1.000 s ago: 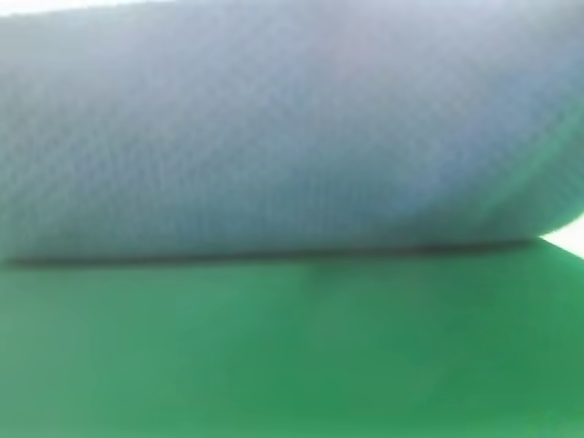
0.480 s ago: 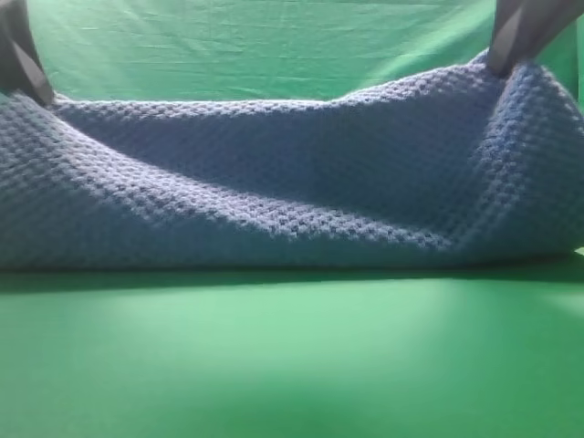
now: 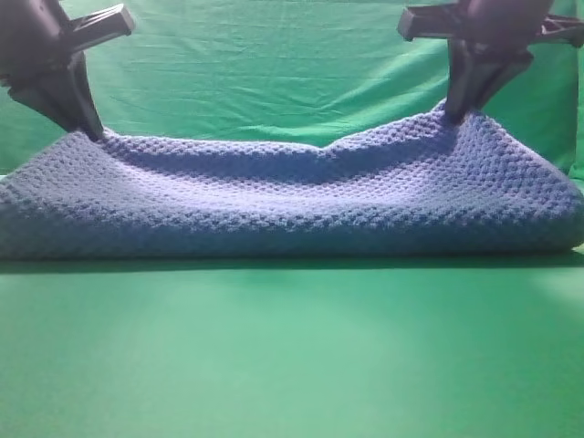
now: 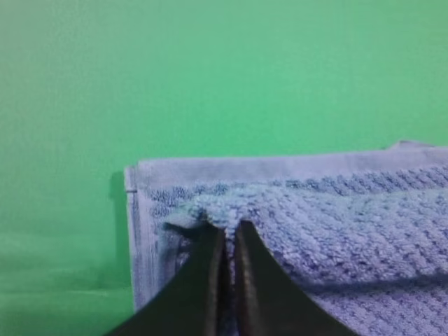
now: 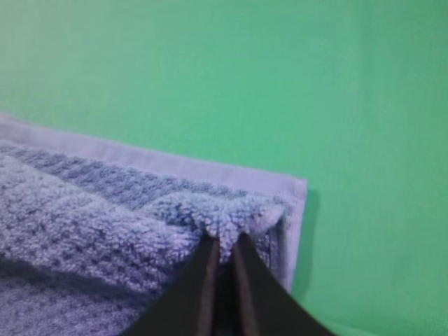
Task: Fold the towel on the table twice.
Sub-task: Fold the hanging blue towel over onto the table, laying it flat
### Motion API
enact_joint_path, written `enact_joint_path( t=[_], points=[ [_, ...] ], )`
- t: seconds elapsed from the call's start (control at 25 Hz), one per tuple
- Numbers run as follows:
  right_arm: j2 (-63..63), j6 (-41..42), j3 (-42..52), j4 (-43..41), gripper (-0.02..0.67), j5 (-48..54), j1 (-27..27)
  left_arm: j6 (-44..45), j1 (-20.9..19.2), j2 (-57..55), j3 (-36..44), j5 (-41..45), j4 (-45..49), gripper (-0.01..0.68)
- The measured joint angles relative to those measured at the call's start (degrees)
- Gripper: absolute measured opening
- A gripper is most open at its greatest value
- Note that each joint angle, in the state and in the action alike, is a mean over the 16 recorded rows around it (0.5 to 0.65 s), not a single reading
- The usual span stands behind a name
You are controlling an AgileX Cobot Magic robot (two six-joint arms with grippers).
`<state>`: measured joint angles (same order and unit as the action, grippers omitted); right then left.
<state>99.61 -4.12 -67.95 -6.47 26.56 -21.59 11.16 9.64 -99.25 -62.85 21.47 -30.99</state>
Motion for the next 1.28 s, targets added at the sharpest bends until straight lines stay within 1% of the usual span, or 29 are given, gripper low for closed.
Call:
enact_joint_path(
  t=[0.12, 0.2, 0.32, 0.44, 0.6, 0.68, 0.8, 0.88, 0.96, 1.04, 1.16, 1.28],
  points=[
    [2.6, 0.6, -1.4, 0.0, 0.003, -2.0, 0.4, 0.3, 0.0, -2.5, -1.4, -1.4, 0.0, 0.007],
    [3.9, 0.9, -2.0, 0.0, 0.013, -3.1, 0.6, 0.5, 0.0, -3.8, -2.1, -2.3, 0.0, 0.026],
    [5.4, 1.3, -2.7, 0.0, 0.059, -4.6, 0.8, 0.7, 0.0, -5.2, -2.6, -3.5, -0.1, 0.094],
    [6.2, 1.6, -3.0, 0.0, 0.15, -5.8, 1.0, 0.8, 0.0, -6.2, -2.9, -4.3, -0.1, 0.206],
    [5.9, 1.9, -3.1, 0.0, 0.309, -5.7, 1.1, 0.9, 0.0, -6.6, -3.1, -4.1, 0.6, 0.366],
    [5.2, 2.0, -3.3, 0.0, 0.39, -4.9, 1.2, 0.9, 0.0, -6.3, -3.4, -3.2, 1.3, 0.435],
    [3.3, 2.1, -3.9, 0.0, 0.487, -2.6, 1.3, 0.9, 0.0, -5.1, -4.2, -0.8, 2.6, 0.52],
    [1.6, 2.1, -4.4, 0.0, 0.522, -0.6, 1.4, 0.9, 0.0, -3.8, -5.0, 1.4, 3.5, 0.559],
    [-0.5, 2.1, -4.9, 0.0, 0.524, 2.0, 1.6, 0.9, 0.0, -2.1, -5.9, 3.9, 4.5, 0.571],
    [-3.0, 2.1, -5.3, 0.0, 0.487, 4.8, 1.7, 0.9, 0.0, 0.0, -6.9, 6.7, 5.5, 0.554],
    [-7.4, 2.1, -6.1, 0.0, 0.38, 9.1, 1.8, 0.9, 0.0, 3.7, -8.4, 11.1, 6.7, 0.484],
    [-12.1, 2.1, -6.6, 0.1, 0.259, 13.1, 1.9, 0.8, 0.0, 8.1, -9.7, 15.4, 7.4, 0.383]
  ],
)
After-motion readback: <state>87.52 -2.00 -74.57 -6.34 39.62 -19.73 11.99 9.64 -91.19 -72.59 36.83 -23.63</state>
